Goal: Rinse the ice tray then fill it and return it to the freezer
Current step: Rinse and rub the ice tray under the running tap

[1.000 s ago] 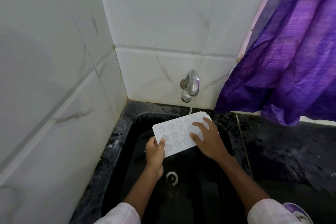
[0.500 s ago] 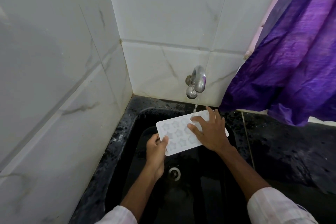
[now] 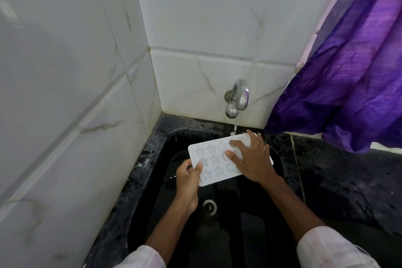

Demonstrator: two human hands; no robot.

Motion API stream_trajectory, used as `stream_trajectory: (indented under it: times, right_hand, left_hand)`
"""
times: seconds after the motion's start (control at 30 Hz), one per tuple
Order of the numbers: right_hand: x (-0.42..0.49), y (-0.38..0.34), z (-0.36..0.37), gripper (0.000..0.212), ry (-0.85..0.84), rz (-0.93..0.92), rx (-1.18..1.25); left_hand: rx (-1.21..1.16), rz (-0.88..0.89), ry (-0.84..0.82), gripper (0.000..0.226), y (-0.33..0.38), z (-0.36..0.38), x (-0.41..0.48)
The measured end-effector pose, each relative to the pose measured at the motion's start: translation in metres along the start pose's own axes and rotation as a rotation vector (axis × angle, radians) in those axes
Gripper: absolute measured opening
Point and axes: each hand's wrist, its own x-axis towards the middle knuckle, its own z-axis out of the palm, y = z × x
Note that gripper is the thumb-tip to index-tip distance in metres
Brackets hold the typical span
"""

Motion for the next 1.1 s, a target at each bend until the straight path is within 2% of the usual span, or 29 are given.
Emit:
stream_trajectory:
  times: [0.17,0.37,0.53,0.63,0.8,0.93,1.1]
  right_hand:
    - [-0.003,-0.003,-0.001,0.056,0.016,0.021,0.024]
    - [-0.004,-0.004,-0.002,0.069,-0.011,0.015,0.002]
    - [-0.001,-0.005,-0.005,0.055,-0.024,0.016,0.095]
    - [0.003,-0.003,-0.009,0.056,0.003,-0.01,0.166]
    - [0.007,0.001,-0.01,0.061,-0.001,-0.05,0.125]
    - [0.009,-0.002,-0.011,0.048,-0.081,-0.013,0.045]
    - [0.012,-0.007,-0.014,0.05,-0.112,-0.002,0.007]
  left_hand:
    - [0.005,0.002,0.003,0.013,-0.001,0.001,-0.003]
    - [-0.018,-0.017,0.021,0.013,-0.006,0.0,-0.007]
    - [-0.015,-0.012,0.058,0.012,0.0,0.004,-0.003]
    - [-0.046,-0.034,0.088,0.014,0.005,0.007,0.002]
    - [-0.091,-0.06,0.113,0.018,0.011,0.013,0.009]
    - [-0.083,-0.053,0.112,0.018,0.011,0.018,0.014]
    - [-0.078,-0.045,0.122,0.016,0.011,0.02,0.016]
